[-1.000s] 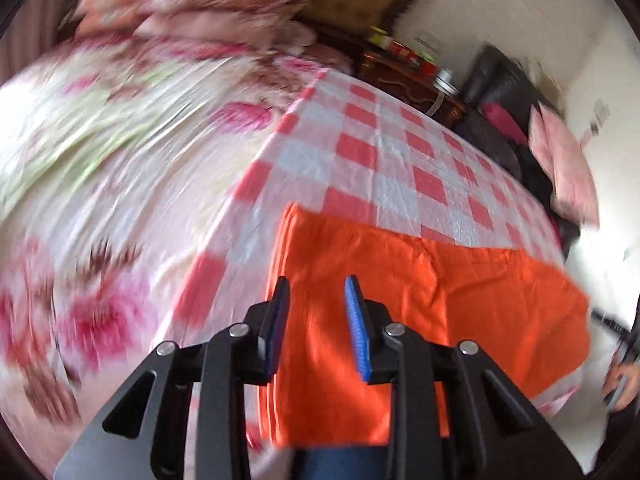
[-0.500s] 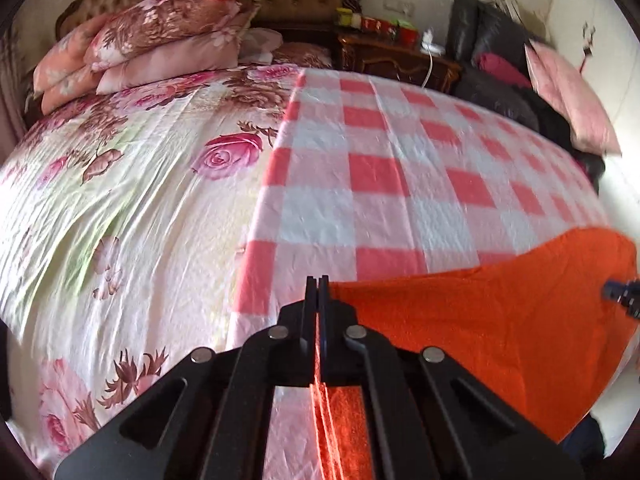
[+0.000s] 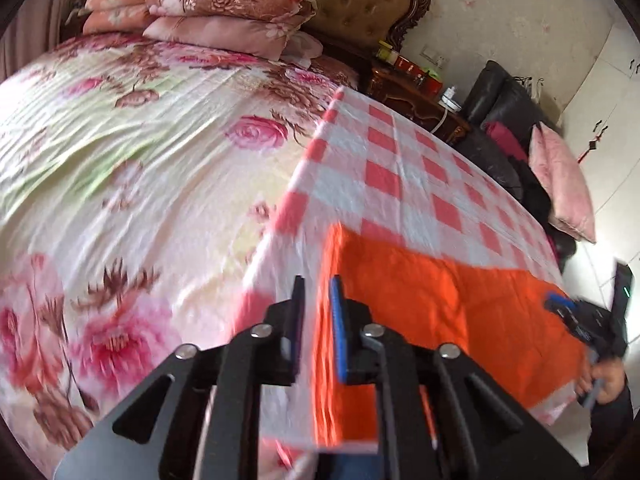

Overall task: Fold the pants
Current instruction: 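Pinch and straighten the folded pants edge with left gripper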

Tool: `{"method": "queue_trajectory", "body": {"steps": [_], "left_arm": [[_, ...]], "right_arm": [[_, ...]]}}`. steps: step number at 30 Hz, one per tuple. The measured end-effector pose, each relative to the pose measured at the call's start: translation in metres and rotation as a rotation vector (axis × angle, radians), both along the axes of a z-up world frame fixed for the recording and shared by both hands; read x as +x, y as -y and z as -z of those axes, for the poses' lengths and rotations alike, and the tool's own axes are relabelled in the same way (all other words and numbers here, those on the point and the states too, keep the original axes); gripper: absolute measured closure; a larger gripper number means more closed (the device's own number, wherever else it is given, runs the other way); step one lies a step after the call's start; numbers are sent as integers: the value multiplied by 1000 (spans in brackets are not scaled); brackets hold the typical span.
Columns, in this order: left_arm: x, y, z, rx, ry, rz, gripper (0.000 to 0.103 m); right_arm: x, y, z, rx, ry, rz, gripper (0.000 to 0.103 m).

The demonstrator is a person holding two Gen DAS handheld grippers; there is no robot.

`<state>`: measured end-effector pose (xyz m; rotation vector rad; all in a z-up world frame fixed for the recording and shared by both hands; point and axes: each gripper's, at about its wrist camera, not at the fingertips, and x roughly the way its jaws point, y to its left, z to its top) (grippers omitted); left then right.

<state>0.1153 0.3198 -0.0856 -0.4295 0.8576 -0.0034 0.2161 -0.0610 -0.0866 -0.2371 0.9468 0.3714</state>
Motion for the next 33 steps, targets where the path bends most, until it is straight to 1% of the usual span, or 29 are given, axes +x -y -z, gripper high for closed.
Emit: {"method": "queue_trajectory", "body": {"steps": [2,3,5,8,10,11,13,14,15,17,19,20,23,26,28,29,30,32,33], "left_arm": [[-28,16,8,-12,-25,8,76],[-39,26,13,0,-43,9,76],[-52,43,20,29,-62,9,76],[-53,58,34,87,-101,-4,77],[-49,63,40,141,-137,-7,77],[-48,64,40,163,-137,-2,77],[-46,63,40,166,-146,7,79],[-44,62,40,168,-151,13,86],[-43,59,40,164,-152,27,89],[-38,49,38,143,-144,37,93],[-32,34,35,143,-132,26,94],[-26,24,33,145,-123,11,94],[-11,4,31,173,-133,-17,95],[-1,-11,32,176,-147,-36,94],[1,-10,29,203,-161,-58,86],[0,-6,25,224,-152,-72,80],[-2,-1,20,228,-137,-76,74],[-8,12,11,207,-81,-75,73],[-10,24,5,213,-44,-76,73]], "right_arm": [[10,-38,7,-13,0,-92,79],[17,-60,15,-52,7,-130,79],[27,-83,26,-91,-2,-162,79],[41,-100,38,-158,35,-106,79],[48,-97,39,-122,34,-72,79],[48,-97,39,-129,38,-66,79],[46,-95,39,-134,54,-52,78],[45,-94,40,-125,60,-42,78],[44,-93,40,-117,68,-30,78],[44,-97,41,-130,83,-17,78],[48,-104,41,-142,94,1,78],[52,-108,41,-137,90,6,78],[66,-122,41,-104,86,11,78],[81,-137,41,-74,90,42,78],[86,-140,39,-44,68,49,78],[85,-135,32,-9,55,60,78],[77,-122,18,52,70,74,78],[61,-95,-2,114,102,96,78],[52,-78,-9,139,107,109,78]]}}
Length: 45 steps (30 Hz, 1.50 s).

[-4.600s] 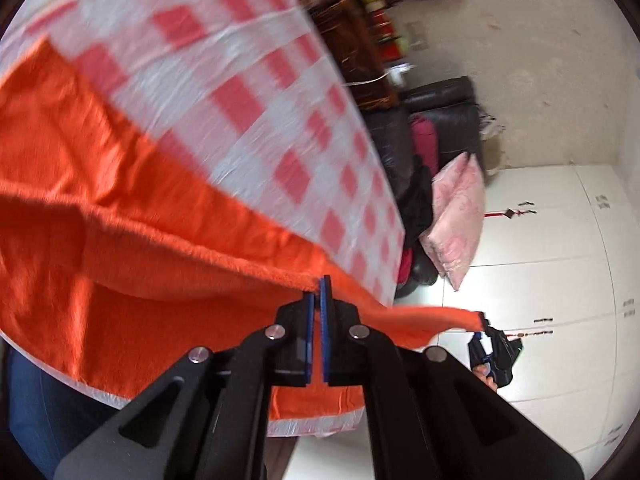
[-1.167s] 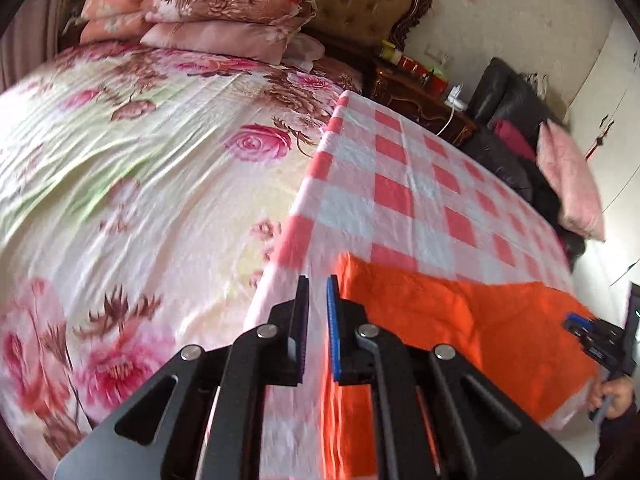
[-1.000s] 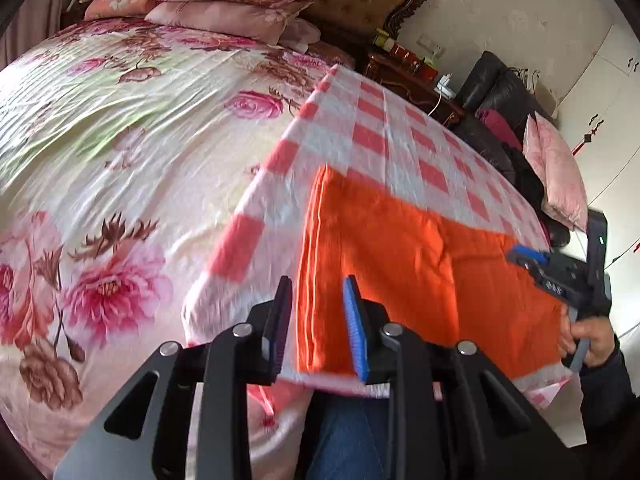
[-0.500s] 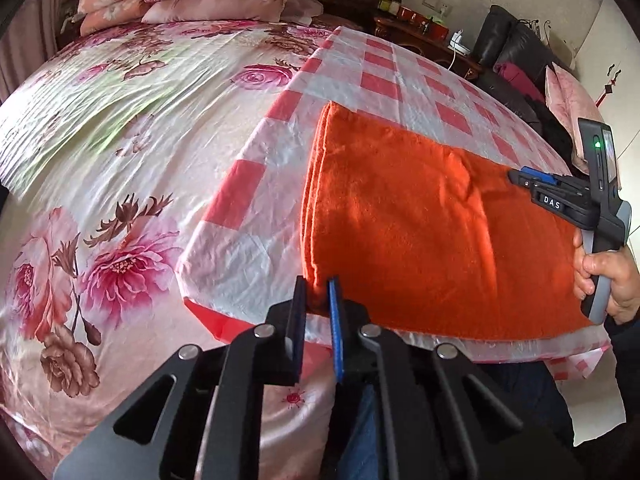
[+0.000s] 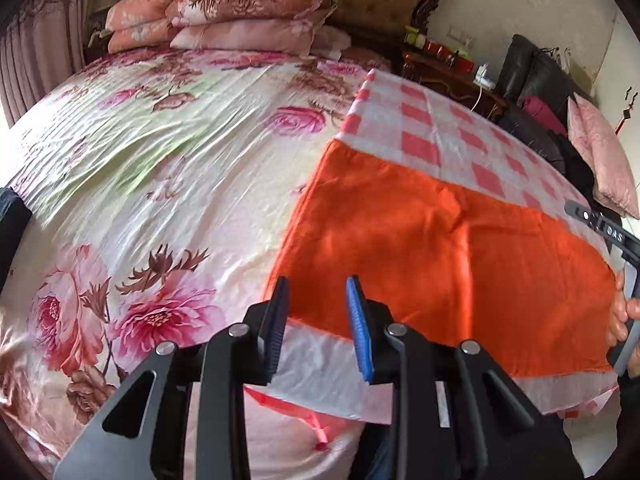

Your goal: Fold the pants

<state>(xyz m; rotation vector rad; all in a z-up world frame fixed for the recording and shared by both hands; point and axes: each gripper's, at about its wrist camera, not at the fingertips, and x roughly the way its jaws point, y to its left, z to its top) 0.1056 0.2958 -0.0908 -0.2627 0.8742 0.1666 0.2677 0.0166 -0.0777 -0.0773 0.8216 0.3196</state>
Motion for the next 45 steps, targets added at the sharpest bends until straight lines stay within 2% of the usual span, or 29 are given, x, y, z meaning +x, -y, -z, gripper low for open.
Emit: {"method": "queue_trajectory", "body": {"steps": [2,6,11,13,14,15,18,20,21,22,24,26,27,28,29,30,33,35,37,38,39,41,42,43,45], "left_arm": [[1,29,-8,31,57,31,67],[24,108,-16,68,112,205,60],[70,198,-14,91,84,383,58],[81,233,-14,116,72,447,58],[88,250,-15,120,67,478,58],[94,273,-16,126,60,515,58],[101,334,-18,107,48,621,59],[97,374,-16,62,32,719,59],[92,397,-12,32,19,781,60],[88,416,-7,13,6,832,62],[79,453,11,26,-53,920,75],[68,482,29,51,-102,993,77],[63,492,37,77,-126,1010,79],[56,498,42,130,-115,1020,80],[48,503,44,195,-94,1040,81],[43,505,45,218,-94,1050,81],[46,498,47,172,-112,1019,81],[46,499,46,185,-108,1017,80],[45,507,47,246,-98,1035,80],[44,508,46,251,-107,1039,80],[50,509,41,223,-115,1038,80],[65,508,25,99,-89,1020,80],[70,506,17,54,-75,1007,80],[82,510,11,6,-61,1001,79],[100,524,0,-11,-27,984,79]], "right_arm": [[-22,55,-11,37,19,60,78],[-47,182,-9,43,20,258,78],[-40,319,29,-101,-126,510,78],[-40,368,36,-55,-163,642,78],[-41,382,39,3,-177,647,78],[-43,390,40,50,-180,631,78],[-42,382,39,0,-178,596,78],[-42,382,29,85,-174,567,78],[-42,386,22,158,-165,516,78],[-32,380,14,205,-157,414,78],[-10,369,13,227,-209,282,78],[19,359,20,257,-293,204,78],[28,353,25,216,-322,190,78],[39,346,34,125,-342,177,78],[43,346,39,53,-325,209,78],[49,353,43,-16,-303,278,78],[45,399,30,54,-228,439,78],[34,439,19,59,-192,582,78],[14,480,15,139,-213,642,78],[0,500,14,196,-231,655,78],[-9,510,14,235,-248,649,78],[-23,529,18,333,-311,574,77],[-26,530,19,379,-348,519,77],[-27,529,26,475,-413,439,77],[-21,526,39,575,-504,382,67]]}}
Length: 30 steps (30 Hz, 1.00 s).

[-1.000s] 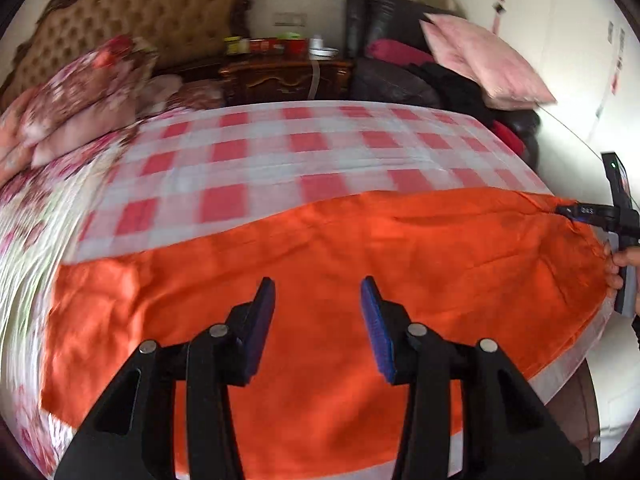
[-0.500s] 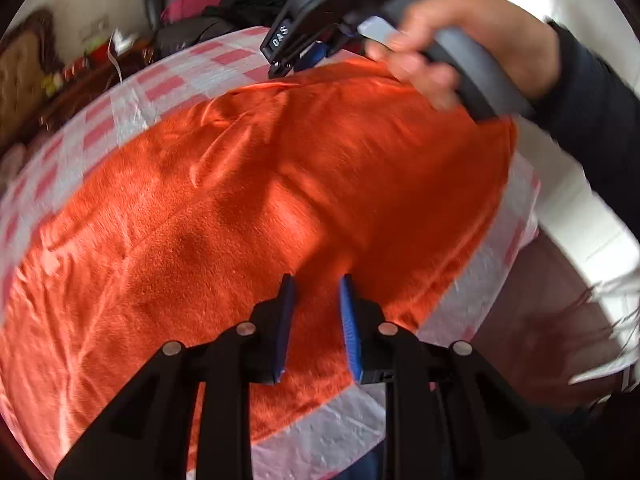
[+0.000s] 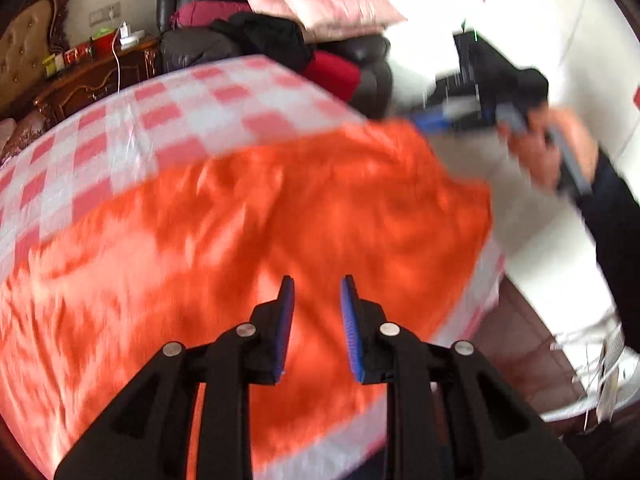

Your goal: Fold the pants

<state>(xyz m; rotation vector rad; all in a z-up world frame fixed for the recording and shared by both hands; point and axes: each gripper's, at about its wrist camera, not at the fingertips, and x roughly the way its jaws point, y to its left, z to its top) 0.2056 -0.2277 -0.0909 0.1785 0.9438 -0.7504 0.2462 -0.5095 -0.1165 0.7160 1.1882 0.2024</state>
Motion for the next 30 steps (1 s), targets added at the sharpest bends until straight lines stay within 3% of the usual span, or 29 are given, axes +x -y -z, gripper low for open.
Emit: {"method": "queue_trajectory", "body": {"steps": [2,4,5,7,8,10,12,13,16,17,18,20,22,25,27,30], "left_arm": [[10,12,-7,-13,21,-4,78],[13,15,-8,-47,-14,-10,76],[13,14,-6,-57,-37,-7,76],[6,12,2,-41,-58,-17,76],[-2,11,4,-42,-68,-17,76],[-22,5,11,-50,-95,-28,76],[-34,6,16,-39,-85,-20,76],[-44,6,20,-28,-74,-17,76],[-59,13,36,39,-52,-4,74],[-63,13,39,44,-28,-13,70],[-65,11,40,45,-10,-27,60],[-67,4,43,40,-1,-64,44],[-73,-11,42,20,7,-100,44],[-78,-53,30,-2,71,-221,44],[-73,-90,29,16,69,-334,45],[-69,-145,38,79,41,-465,56]], "right_arm": [[6,-7,4,-2,-9,-25,58],[18,-11,8,-5,-8,-35,60],[21,-13,9,-65,-3,-29,75],[31,-13,10,-305,-24,12,78],[26,-9,7,-351,-24,56,78],[13,-3,-3,-341,16,121,78],[-11,0,-22,-418,64,200,77],[-32,-3,-34,-409,111,218,77],[-79,-32,-43,-360,182,168,77],[-90,-47,-39,-367,181,141,77],[-98,-61,-34,-376,175,107,77],[-113,-90,-16,-409,163,49,77],[-121,-113,0,-449,154,22,77],[-138,-136,4,-618,187,4,76],[-142,-151,7,-722,182,-22,76],[-142,-171,3,-851,145,-26,75]]}}
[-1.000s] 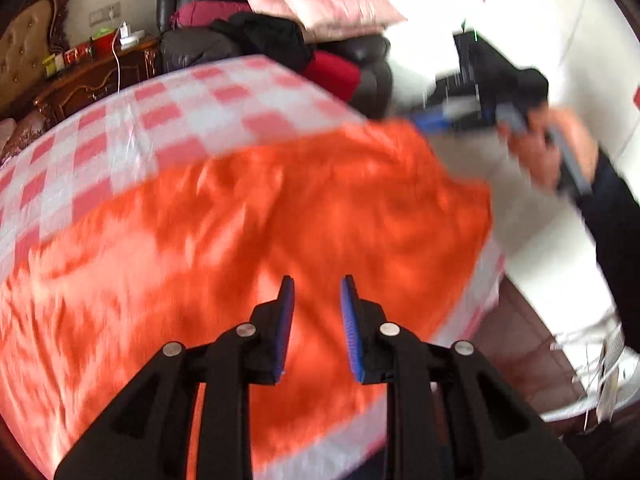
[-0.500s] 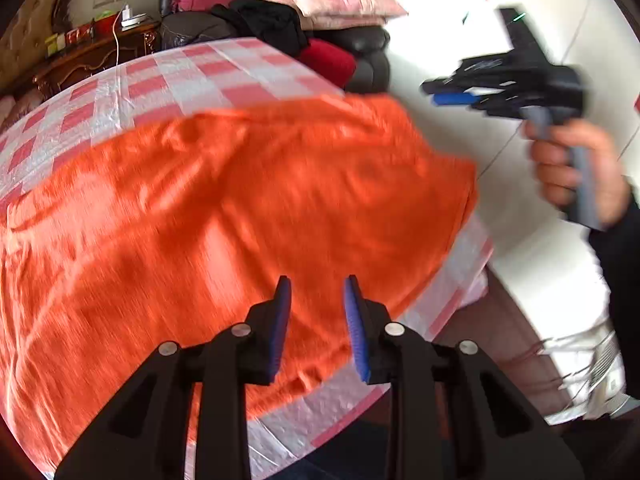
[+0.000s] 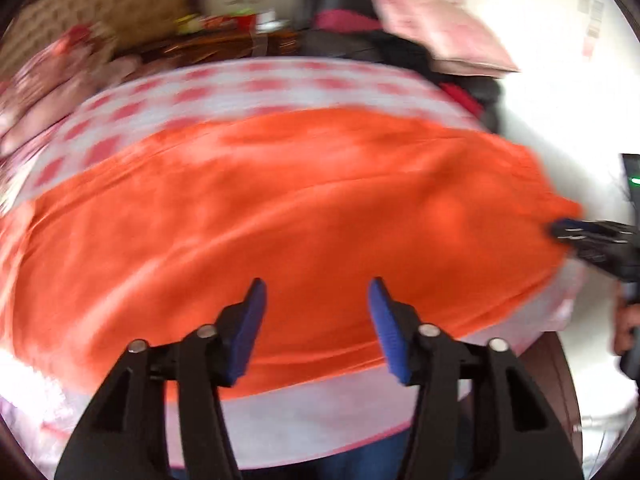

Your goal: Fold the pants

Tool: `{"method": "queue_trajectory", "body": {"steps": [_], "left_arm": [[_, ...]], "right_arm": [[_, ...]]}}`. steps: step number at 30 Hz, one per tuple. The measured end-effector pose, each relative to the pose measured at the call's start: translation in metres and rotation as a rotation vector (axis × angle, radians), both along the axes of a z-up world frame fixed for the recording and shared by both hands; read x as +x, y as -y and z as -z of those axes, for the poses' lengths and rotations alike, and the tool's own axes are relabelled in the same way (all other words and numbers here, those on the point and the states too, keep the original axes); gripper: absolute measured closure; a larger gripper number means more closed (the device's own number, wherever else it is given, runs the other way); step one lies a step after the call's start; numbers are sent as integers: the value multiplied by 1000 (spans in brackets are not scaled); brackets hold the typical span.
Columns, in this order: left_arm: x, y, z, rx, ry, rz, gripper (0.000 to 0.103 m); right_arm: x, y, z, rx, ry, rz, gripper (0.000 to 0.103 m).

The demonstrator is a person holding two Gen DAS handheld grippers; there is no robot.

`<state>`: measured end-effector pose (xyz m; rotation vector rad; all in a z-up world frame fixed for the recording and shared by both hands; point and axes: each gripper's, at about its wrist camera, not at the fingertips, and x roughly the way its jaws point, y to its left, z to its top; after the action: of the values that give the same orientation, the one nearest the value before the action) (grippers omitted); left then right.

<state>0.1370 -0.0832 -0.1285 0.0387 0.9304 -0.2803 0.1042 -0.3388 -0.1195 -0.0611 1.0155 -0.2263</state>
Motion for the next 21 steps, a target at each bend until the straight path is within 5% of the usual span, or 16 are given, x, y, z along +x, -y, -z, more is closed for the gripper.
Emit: {"method": "queue_trajectory", "body": {"steps": [3,5,6,10,13,16,21], "left_arm": [[-7,-44,5,16,-7,-65,57],[-11,-62,4,14,3,-75,64],[-10,-69,2,33,10,-89,65],[0,-81,-16,-52,35,-68,66],[17,-66,-16,-90,13,51,66],[23,-53,-1,14,4,117,66],[35,-77,-3,55,22,61,68]], "right_arm": [[-4,-7,-13,-21,39,18,64],[3,-29,-24,-19,50,-15,28],[7,-41,-28,-22,50,-27,21],[29,-97,-33,62,48,-98,14],[48,-130,-21,127,13,-124,12],[55,-152,-5,81,-34,-127,12],[41,-156,14,26,-40,-122,8]]}}
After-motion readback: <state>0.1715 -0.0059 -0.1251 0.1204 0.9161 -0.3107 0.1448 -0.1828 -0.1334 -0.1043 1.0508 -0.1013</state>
